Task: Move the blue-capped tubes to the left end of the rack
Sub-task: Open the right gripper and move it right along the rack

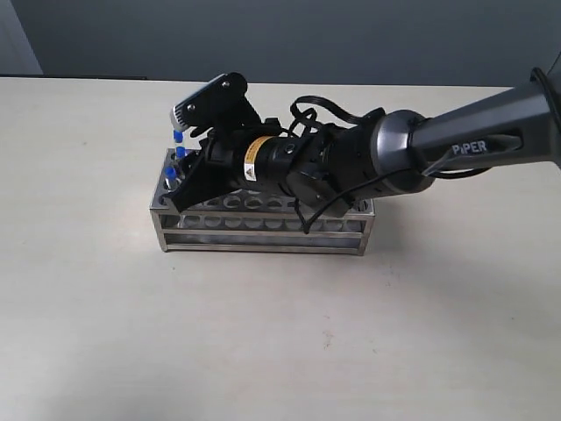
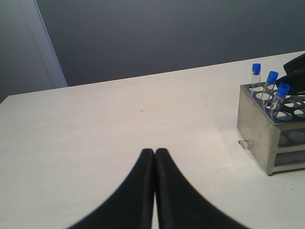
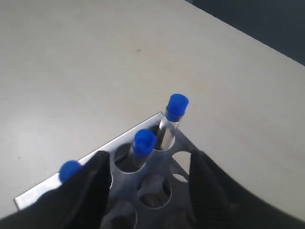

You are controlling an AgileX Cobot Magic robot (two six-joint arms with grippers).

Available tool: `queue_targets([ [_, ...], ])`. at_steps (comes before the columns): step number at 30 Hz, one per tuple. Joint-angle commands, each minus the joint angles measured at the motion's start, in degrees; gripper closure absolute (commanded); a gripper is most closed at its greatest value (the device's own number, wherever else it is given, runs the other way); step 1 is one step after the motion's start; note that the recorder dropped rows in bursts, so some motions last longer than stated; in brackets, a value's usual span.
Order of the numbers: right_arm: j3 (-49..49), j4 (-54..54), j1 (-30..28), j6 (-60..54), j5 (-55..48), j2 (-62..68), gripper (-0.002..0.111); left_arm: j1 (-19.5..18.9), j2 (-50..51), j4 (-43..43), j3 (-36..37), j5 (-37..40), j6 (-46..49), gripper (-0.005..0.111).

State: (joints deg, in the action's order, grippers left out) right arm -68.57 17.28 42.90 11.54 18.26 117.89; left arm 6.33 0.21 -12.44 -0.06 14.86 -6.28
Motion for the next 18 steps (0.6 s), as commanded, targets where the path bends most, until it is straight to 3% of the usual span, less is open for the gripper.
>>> queue_targets([
  [1, 0.31, -0.24, -0.22, 0.07, -1.65, -2.51, 0.065, -0.04, -0.21, -0.28, 0.06, -0.13, -0.20, 0.106],
  [5, 3.69, -0.24, -1.76, -0.09, -2.53, -8.13, 0.078, -0.04, -0.21, -0.28, 0.06, -0.13, -0.20, 0.106],
  [11, 18.03, -0.67, -3.58, -2.05, 1.11, -18.91, 0.078, -0.04, -0.21, -0.28, 0.06, -0.13, -0.20, 0.106],
  [13, 22.62, -4.15, -3.58, -3.27, 2.66, -22.49, 0.078, -0.04, -0.21, -0.28, 0.06, -0.13, -0.20, 0.106],
  [18, 35.20, -20.64, -3.58, -21.10, 13.31, -28.35, 0.078, -0.04, -0.21, -0.28, 0.06, -0.13, -0.20, 0.106],
])
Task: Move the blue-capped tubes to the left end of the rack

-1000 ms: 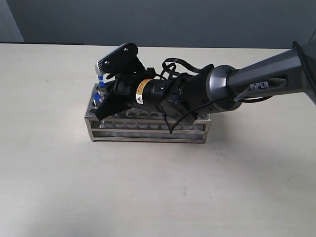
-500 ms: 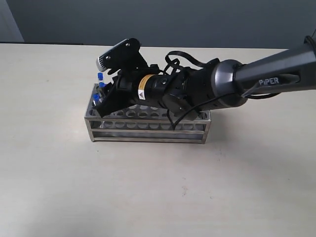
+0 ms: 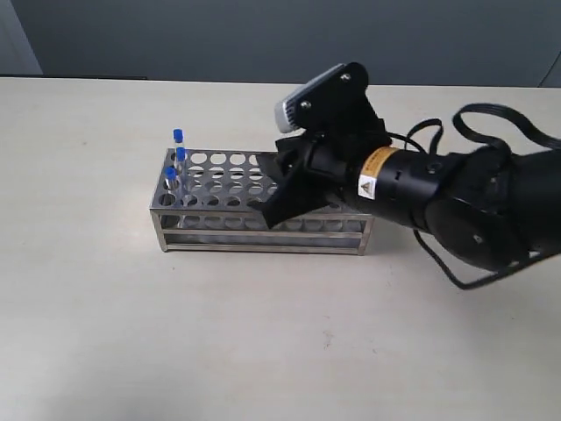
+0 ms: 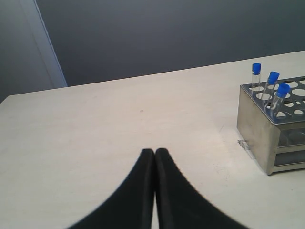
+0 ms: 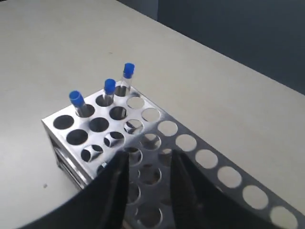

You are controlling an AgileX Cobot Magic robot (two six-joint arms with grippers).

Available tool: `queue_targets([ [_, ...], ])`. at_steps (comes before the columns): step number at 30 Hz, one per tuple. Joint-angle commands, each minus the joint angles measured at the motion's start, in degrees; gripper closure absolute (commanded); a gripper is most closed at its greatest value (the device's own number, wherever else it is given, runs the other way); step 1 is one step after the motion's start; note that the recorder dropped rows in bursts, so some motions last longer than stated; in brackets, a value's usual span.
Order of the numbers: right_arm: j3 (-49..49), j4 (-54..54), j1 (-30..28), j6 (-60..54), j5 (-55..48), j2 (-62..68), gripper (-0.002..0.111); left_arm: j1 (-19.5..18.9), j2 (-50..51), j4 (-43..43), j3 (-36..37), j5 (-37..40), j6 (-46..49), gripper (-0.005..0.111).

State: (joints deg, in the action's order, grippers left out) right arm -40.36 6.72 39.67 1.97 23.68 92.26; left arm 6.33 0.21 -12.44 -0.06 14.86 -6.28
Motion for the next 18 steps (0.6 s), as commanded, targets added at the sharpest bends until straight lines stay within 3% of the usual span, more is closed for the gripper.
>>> queue_targets([
  [1, 8.80, -13.24, -0.35, -14.53, 10.06, -3.03, 0.078, -0.04, -0.21, -0.28, 0.06, -0.13, -0.20, 0.106],
  [7, 12.27, -26.65, -0.35, -23.65, 15.96, -2.18, 0.078, -0.04, -0.21, -0.28, 0.06, -0.13, -0.20, 0.106],
  [18, 11.92, -20.04, -7.68, -18.38, 16.49, 3.65, 0.078, -0.04, -0.21, -0.28, 0.06, -0.13, -0.20, 0.106],
])
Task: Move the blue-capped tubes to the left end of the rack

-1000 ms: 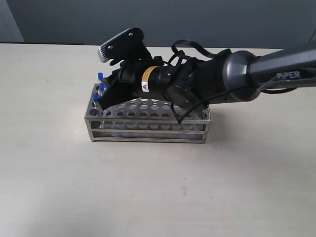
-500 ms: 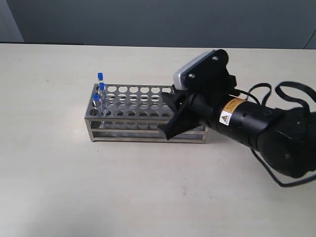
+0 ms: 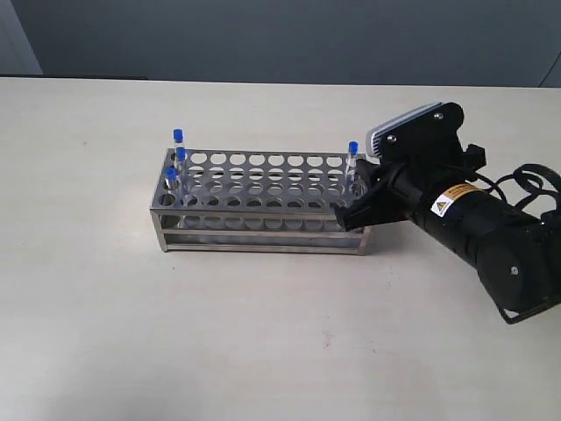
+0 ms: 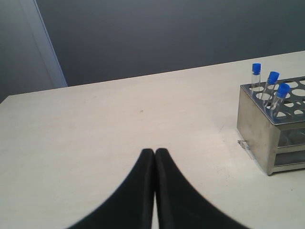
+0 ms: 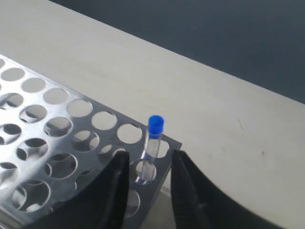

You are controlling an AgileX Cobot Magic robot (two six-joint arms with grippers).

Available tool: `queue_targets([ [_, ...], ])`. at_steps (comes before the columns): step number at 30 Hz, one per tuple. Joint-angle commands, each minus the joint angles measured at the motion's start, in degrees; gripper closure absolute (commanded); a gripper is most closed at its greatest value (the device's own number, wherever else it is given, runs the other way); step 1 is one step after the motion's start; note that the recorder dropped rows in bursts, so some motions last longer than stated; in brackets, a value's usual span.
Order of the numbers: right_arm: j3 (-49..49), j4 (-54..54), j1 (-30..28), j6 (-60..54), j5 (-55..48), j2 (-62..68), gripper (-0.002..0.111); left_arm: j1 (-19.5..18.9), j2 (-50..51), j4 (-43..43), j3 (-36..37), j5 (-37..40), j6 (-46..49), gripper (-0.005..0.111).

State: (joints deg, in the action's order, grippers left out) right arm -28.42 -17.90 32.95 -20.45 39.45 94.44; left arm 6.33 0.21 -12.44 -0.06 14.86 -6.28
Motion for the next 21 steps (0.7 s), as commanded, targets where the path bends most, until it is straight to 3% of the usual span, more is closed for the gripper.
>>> queue_targets([
  [1, -0.02, 4.78, -0.97, 5.03, 0.51, 1.88, 0.078, -0.04, -0.21, -0.28, 0.06, -0.13, -0.20, 0.106],
  [6, -0.02, 5.81, -0.97, 7.17, 1.78, 3.12, 0.078, -0.04, -0.21, -0.28, 0.06, -0.13, -0.20, 0.106],
  [12, -0.02, 5.70, -0.97, 7.17, 5.40, 4.72, 0.053, -0.04, -0.21, -0.28, 0.06, -0.13, -0.09, 0.106],
  [21, -3.32, 5.82, -0.97, 7.17, 9.74, 11.34, 0.053, -0.04, -0.21, -0.28, 0.06, -0.13, -0.21, 0.106],
])
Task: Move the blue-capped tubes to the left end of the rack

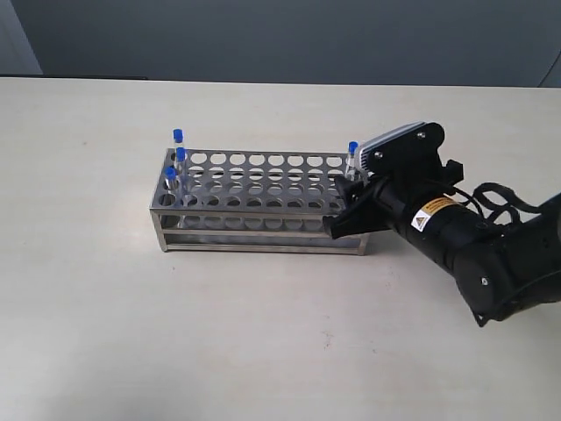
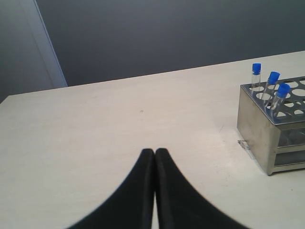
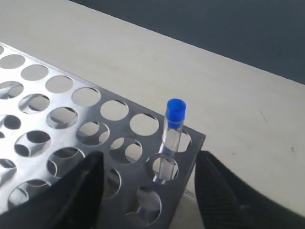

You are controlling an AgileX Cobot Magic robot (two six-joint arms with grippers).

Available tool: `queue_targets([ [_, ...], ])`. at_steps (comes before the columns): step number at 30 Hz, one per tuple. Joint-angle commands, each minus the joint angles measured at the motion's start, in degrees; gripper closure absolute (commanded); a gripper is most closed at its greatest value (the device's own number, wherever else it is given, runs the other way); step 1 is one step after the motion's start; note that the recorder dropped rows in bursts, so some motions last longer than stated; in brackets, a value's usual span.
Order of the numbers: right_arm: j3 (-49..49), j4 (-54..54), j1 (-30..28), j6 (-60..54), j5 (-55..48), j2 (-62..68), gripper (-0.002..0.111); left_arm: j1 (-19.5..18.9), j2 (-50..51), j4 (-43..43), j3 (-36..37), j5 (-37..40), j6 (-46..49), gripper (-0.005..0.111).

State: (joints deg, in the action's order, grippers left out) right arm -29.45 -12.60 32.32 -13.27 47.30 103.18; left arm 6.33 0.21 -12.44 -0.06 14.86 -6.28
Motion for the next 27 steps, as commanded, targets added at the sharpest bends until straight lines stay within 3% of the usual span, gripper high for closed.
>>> queue_targets([
  [1, -2.62, 0.41, -0.34, -0.02, 2.21, 3.18, 0.053, -0.04, -0.21, -0.28, 0.06, -0.13, -0.21, 0.106],
  [7, -4.01, -0.10, -0.34, -0.02, 7.55, 8.89, 0.054, -0.04, -0.21, -0.28, 0.06, -0.13, -0.21, 0.106],
  [8, -4.01, -0.10, -0.34, -0.02, 7.81, 9.24, 0.059, -0.04, -0.21, -0.28, 0.06, -0.13, -0.21, 0.106],
  [10, -4.01, -0.10, -0.34, -0.02, 8.37, 9.62, 0.080, -0.04, -0.21, -0.28, 0.06, -0.13, -0.21, 0.106],
  [11, -4.01, -0.10, -0.34, -0.02, 9.02, 9.62, 0.096, -0.04, -0.21, -0.28, 0.06, -0.13, -0.21, 0.106],
  [13, -4.01, -0.10, -0.34, -0.12, 10.09, 9.62, 0.109, -0.04, -0.21, -0.28, 0.06, -0.13, -0.21, 0.106],
  [27, -3.90, 0.34, -0.34, -2.79, 11.31, 3.58, 0.106, -0.04, -0.21, -0.28, 0.06, -0.13, -0.21, 0.106],
])
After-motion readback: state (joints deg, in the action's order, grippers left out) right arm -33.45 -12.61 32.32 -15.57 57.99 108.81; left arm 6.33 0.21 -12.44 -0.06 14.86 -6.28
